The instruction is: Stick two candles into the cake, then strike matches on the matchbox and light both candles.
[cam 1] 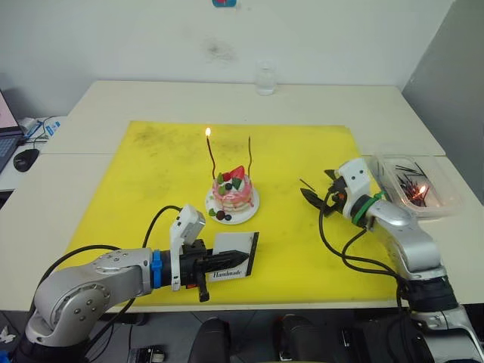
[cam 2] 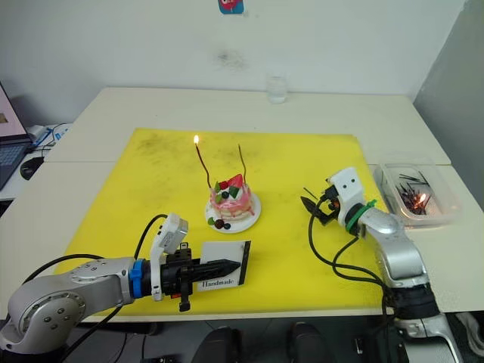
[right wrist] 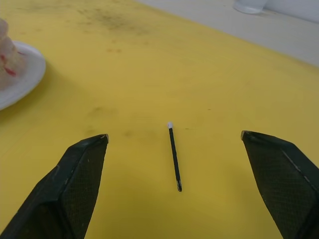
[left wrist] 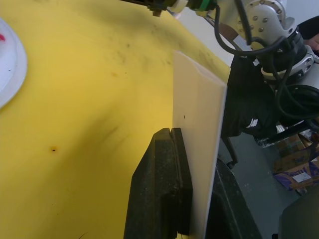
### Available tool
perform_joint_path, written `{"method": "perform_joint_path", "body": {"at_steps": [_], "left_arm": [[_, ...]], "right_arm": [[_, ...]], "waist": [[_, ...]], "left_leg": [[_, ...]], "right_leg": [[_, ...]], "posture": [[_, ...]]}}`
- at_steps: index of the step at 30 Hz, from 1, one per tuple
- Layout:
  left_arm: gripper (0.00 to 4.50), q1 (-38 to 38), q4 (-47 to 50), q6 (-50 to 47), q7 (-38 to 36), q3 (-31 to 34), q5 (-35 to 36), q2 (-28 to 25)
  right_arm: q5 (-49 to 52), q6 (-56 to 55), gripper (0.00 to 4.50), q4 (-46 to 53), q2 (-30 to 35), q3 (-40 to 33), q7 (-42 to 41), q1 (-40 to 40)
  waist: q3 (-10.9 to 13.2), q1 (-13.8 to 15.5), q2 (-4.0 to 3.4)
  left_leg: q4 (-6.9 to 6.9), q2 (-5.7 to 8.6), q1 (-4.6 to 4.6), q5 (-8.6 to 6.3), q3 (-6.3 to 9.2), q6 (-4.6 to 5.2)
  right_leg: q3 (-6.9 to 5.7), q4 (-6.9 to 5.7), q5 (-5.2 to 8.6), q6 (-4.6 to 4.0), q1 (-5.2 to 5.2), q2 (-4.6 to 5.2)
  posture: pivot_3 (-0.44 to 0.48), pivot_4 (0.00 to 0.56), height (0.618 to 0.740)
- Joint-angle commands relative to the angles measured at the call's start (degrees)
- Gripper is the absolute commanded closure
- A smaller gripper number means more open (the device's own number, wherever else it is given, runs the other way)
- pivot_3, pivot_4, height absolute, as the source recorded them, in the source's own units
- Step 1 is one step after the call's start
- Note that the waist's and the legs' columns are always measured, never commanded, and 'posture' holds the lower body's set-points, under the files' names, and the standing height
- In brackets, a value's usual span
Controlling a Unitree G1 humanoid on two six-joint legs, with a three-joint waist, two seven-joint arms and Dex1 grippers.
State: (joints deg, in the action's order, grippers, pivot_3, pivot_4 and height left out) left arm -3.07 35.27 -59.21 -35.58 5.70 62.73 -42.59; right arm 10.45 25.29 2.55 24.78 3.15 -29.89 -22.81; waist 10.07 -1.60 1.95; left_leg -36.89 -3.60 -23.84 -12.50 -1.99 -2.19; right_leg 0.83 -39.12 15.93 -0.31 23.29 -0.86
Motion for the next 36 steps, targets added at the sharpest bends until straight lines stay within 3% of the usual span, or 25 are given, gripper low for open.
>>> {"method": "perform_joint_path", "body": {"at_steps": [1, 6, 14, 18, 28, 36], "left_arm": [[4.50, -0.91, 0.78, 0.82, -0.06, 1.24, 0.61, -0.58], [4.50, -1.16, 0.93, 0.63, 0.02, 1.34, 0.69, -0.77], [4.50, -0.93, 1.18, 0.62, 0.13, 1.58, 1.01, -0.87], [4.50, -0.86, 1.30, 0.75, 0.19, 1.50, 0.98, -0.71], [4.50, -1.26, 0.86, 1.31, 0.03, 0.60, 0.06, -0.09], [4.50, -2.85, -0.48, 1.89, -0.64, -0.65, -1.22, 0.50]], "right_arm": [[-2.65, -6.24, 0.03, -4.03, -1.32, 0.81, 0.89, -2.36], [-4.90, -9.69, 0.03, -9.46, -3.38, 1.34, 1.62, -3.78], [-5.50, -7.60, 0.03, -10.13, -5.51, 1.04, 3.24, -3.81], [-5.73, -3.81, 0.92, -9.63, -6.45, 1.00, 4.79, -4.32], [-4.28, 7.79, 4.48, -4.51, -7.08, -0.23, 6.69, -5.01], [-1.06, 12.57, 4.48, 5.77, -7.18, -1.06, 5.55, -4.43]], "waist": [[0.00, 0.00, 0.00], [0.00, -0.01, 0.00], [0.00, -0.01, 0.00], [0.00, -0.01, -0.01], [-0.01, 0.11, -0.01], [0.00, 0.06, -0.01]], "left_leg": [[0.00, 0.00, 0.00, 0.00, 0.00, 0.00], [0.00, 0.00, -0.01, 0.00, -0.01, 0.00], [0.00, -0.02, 0.00, 0.00, 0.00, 0.00], [0.00, -0.02, 0.02, 0.00, 0.00, 0.00], [-0.06, -0.03, 0.02, 0.00, 0.00, 0.00], [-0.01, -0.02, 0.01, 0.00, 0.01, 0.00]], "right_leg": [[0.01, 0.00, 0.00, 0.00, 0.00, -0.01], [0.02, 0.01, 0.00, 0.00, 0.00, -0.01], [0.02, -0.02, 0.00, 0.00, 0.00, 0.00], [0.02, -0.05, -0.01, -0.01, 0.00, 0.00], [0.03, -0.11, -0.01, 0.00, -0.01, 0.05], [0.01, -0.10, -0.01, 0.00, 0.02, 0.01]], "posture": [[0.000, 0.150, 0.729], [0.000, 0.150, 0.729], [0.000, 0.150, 0.729], [0.000, 0.150, 0.729], [0.000, 0.150, 0.729], [0.000, 0.150, 0.729]]}}
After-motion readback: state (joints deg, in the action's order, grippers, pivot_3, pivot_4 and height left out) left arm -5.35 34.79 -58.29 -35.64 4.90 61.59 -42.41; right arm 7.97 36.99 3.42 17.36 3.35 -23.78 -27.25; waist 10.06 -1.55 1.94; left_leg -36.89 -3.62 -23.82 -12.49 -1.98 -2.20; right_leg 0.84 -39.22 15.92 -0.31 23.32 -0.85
